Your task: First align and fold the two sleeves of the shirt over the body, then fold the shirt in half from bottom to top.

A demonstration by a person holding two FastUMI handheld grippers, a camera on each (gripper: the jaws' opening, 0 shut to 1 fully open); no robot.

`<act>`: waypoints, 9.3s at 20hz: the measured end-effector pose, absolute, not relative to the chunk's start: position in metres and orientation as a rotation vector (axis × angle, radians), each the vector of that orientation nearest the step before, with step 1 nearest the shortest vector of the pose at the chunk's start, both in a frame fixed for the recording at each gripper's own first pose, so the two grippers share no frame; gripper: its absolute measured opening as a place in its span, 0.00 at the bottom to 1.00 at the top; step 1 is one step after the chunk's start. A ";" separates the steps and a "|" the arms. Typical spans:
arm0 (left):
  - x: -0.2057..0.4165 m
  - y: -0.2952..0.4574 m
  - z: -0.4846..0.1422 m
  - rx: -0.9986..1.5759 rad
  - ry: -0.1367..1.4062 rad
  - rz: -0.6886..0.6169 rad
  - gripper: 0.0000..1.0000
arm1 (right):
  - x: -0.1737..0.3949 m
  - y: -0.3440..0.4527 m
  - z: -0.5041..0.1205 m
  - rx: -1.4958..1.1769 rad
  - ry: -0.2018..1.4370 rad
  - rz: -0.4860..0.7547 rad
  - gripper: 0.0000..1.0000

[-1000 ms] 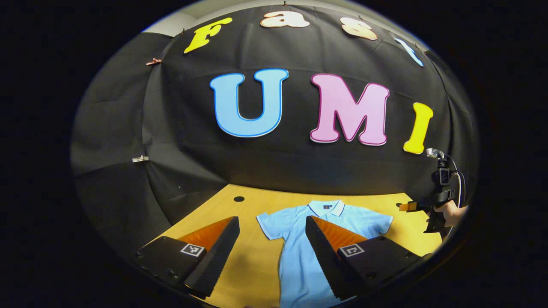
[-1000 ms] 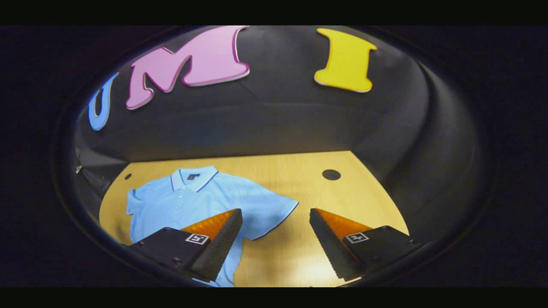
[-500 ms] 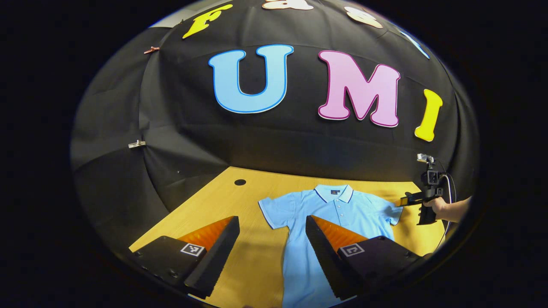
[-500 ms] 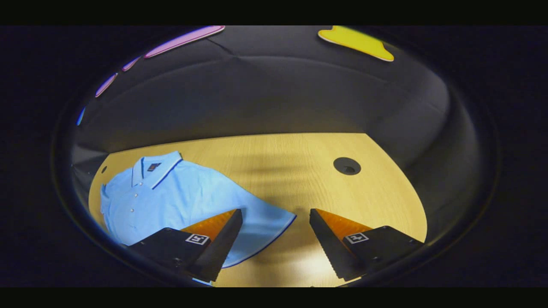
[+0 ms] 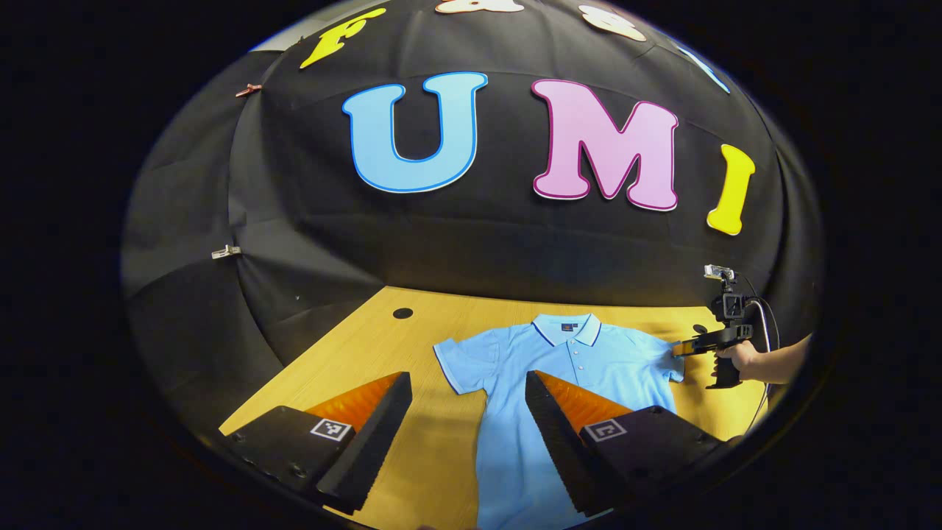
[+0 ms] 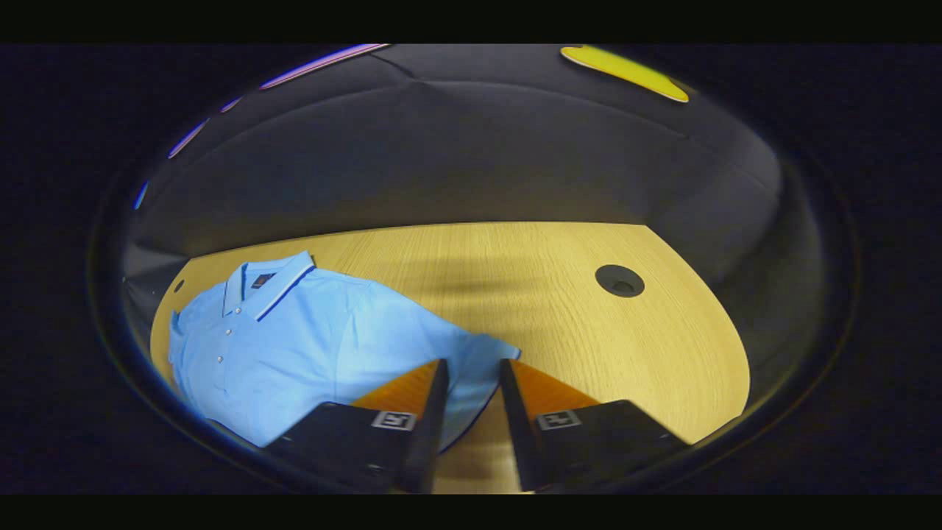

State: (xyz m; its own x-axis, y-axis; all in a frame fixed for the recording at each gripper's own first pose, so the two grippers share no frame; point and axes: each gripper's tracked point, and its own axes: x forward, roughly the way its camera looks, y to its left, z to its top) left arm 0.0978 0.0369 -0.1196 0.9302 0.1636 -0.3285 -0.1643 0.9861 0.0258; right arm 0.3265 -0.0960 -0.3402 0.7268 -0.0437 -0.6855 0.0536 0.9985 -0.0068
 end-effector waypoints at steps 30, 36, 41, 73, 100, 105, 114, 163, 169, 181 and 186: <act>0.031 0.110 -0.141 -0.113 0.299 0.330 0.99 | 0.279 0.197 -0.267 -0.277 0.630 0.322 0.88; 0.089 0.124 -0.158 -0.221 0.290 0.284 0.98 | 0.228 0.171 -0.244 -0.296 0.585 0.320 0.98; 0.172 0.129 -0.179 -0.209 0.317 0.230 0.99 | 0.190 0.117 -0.222 -0.281 0.563 0.267 0.98; 0.384 0.094 -0.302 0.061 0.645 0.067 0.06 | 0.090 -0.035 -0.244 -0.072 0.626 0.017 0.98; 0.065 -0.032 -0.217 0.090 0.498 -0.245 0.97 | -0.072 0.020 -0.268 0.050 0.712 0.031 0.99; -0.019 -0.017 -0.281 0.080 0.613 -0.192 0.97 | -0.100 0.042 -0.304 0.050 0.797 0.061 0.99; -0.048 -0.015 -0.347 0.103 0.755 -0.141 0.98 | -0.107 0.054 -0.347 0.043 0.889 0.079 0.99; 0.300 -0.052 -0.152 0.002 0.620 -0.173 0.06 | 0.302 0.091 -0.174 0.023 0.569 0.287 0.05; 0.408 -0.062 -0.173 0.042 0.564 -0.204 0.06 | 0.393 0.082 -0.195 0.021 0.531 0.224 0.05; 0.511 -0.056 -0.240 -0.047 0.431 -0.117 0.06 | 0.459 0.087 -0.260 -0.052 0.478 0.172 0.00; 0.496 -0.065 -0.207 -0.031 0.368 -0.126 0.56 | 0.439 0.105 -0.240 0.028 0.455 0.239 0.27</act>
State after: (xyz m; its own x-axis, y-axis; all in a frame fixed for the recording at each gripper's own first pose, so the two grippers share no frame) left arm 0.4956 -0.0649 -0.2070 0.9254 -0.1281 -0.3567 0.1168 0.9917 -0.0531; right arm 0.4395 0.1050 -0.2403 0.8708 0.2345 -0.4321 -0.2222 0.9718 0.0795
